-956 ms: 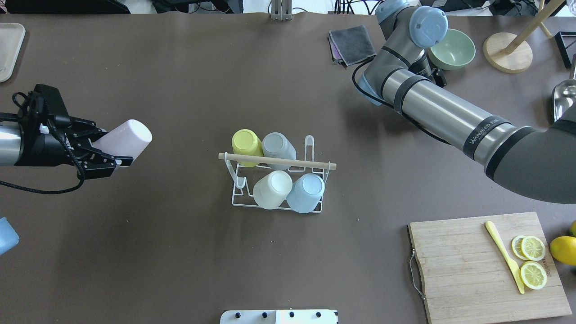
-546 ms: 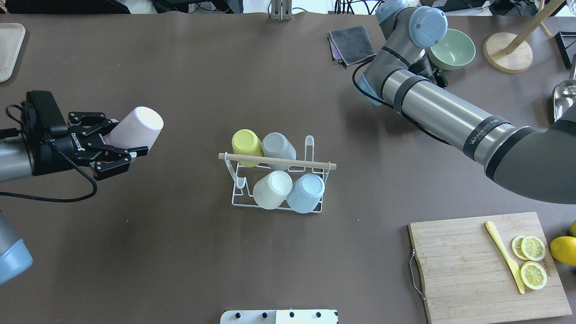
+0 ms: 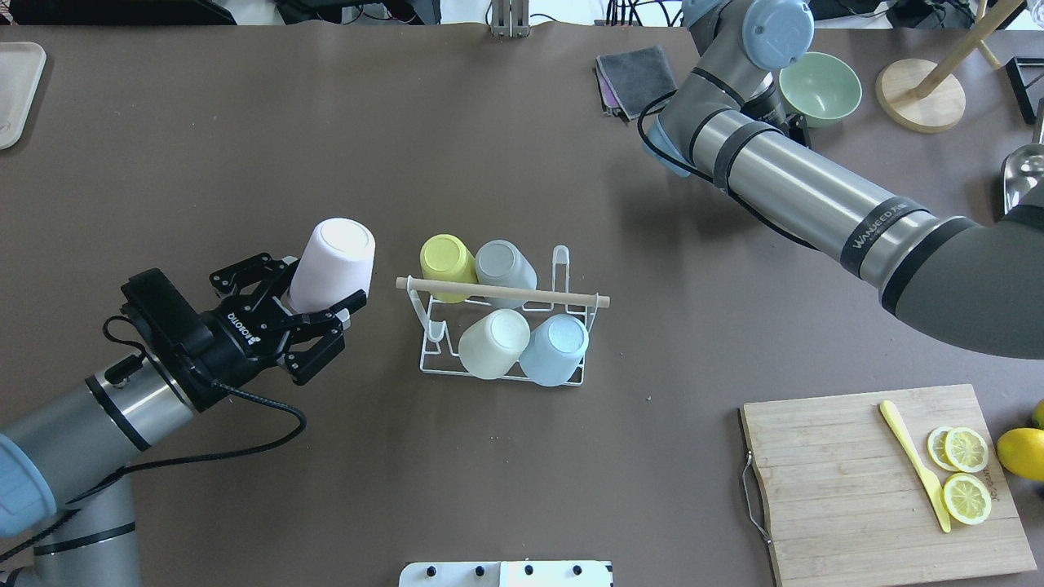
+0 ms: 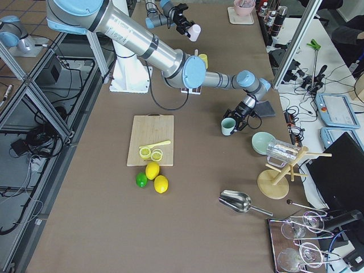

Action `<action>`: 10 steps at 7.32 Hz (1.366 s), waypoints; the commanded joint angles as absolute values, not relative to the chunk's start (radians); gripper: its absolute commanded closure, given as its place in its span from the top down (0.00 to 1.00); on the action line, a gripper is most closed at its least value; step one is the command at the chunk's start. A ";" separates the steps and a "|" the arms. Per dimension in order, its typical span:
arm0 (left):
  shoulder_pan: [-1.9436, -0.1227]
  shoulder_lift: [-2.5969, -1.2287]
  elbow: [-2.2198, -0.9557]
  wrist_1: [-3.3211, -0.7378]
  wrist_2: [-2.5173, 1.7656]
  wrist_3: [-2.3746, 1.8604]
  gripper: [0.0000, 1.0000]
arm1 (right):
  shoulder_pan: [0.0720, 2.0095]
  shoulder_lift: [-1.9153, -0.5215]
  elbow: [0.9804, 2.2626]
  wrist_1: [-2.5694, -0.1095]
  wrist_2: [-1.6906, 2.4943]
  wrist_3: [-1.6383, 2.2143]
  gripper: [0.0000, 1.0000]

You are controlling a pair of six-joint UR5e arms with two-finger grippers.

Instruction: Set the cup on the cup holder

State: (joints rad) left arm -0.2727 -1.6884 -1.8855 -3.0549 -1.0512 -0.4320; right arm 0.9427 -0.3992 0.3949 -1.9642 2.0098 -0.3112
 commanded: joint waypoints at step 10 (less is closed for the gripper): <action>-0.172 -1.902 -1.692 -2.971 -0.893 -0.437 0.26 | 0.996 -0.717 1.391 -1.860 2.129 0.022 0.00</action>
State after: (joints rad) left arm -0.1718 -1.8994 -1.6982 -2.9715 -0.8916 -0.4352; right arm 0.9982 -0.6541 1.3001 -1.9642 2.1290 -0.0525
